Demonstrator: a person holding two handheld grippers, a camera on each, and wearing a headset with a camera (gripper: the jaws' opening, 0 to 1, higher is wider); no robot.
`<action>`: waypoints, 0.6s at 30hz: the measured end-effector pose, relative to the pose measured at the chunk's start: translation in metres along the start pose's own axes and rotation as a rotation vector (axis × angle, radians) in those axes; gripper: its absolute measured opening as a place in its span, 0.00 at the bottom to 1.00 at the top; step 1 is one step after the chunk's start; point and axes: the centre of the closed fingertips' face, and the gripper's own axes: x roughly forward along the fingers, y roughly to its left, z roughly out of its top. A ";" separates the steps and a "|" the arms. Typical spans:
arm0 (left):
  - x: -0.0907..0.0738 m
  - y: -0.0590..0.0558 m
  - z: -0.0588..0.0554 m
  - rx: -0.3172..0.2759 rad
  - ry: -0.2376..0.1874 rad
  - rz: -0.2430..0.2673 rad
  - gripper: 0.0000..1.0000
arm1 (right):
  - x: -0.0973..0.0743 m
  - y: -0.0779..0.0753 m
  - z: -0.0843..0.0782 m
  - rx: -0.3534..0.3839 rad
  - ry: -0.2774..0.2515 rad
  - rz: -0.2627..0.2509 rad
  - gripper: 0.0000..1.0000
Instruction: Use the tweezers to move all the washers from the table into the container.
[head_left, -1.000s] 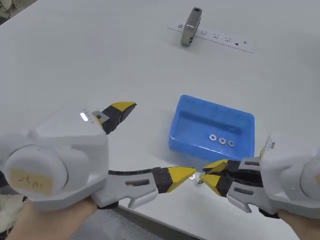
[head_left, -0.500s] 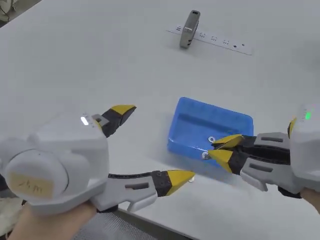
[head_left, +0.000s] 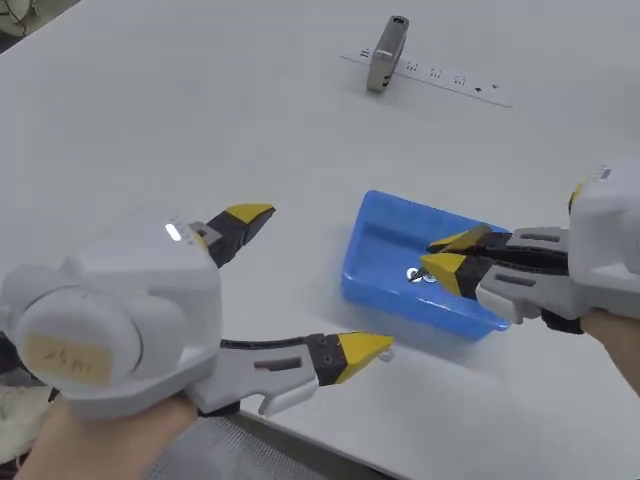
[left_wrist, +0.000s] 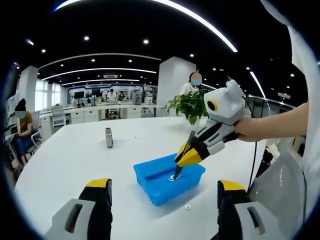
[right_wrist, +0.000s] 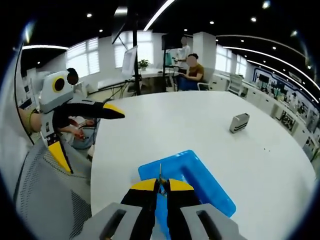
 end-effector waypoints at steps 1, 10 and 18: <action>0.000 0.000 0.000 0.001 0.001 0.000 0.89 | 0.002 -0.002 0.000 0.004 -0.001 -0.001 0.03; 0.000 0.001 -0.001 -0.004 0.003 0.002 0.88 | 0.023 -0.014 -0.013 0.032 0.042 0.010 0.03; 0.000 0.001 -0.001 -0.005 0.005 0.003 0.88 | 0.035 -0.019 -0.022 0.036 0.080 0.011 0.03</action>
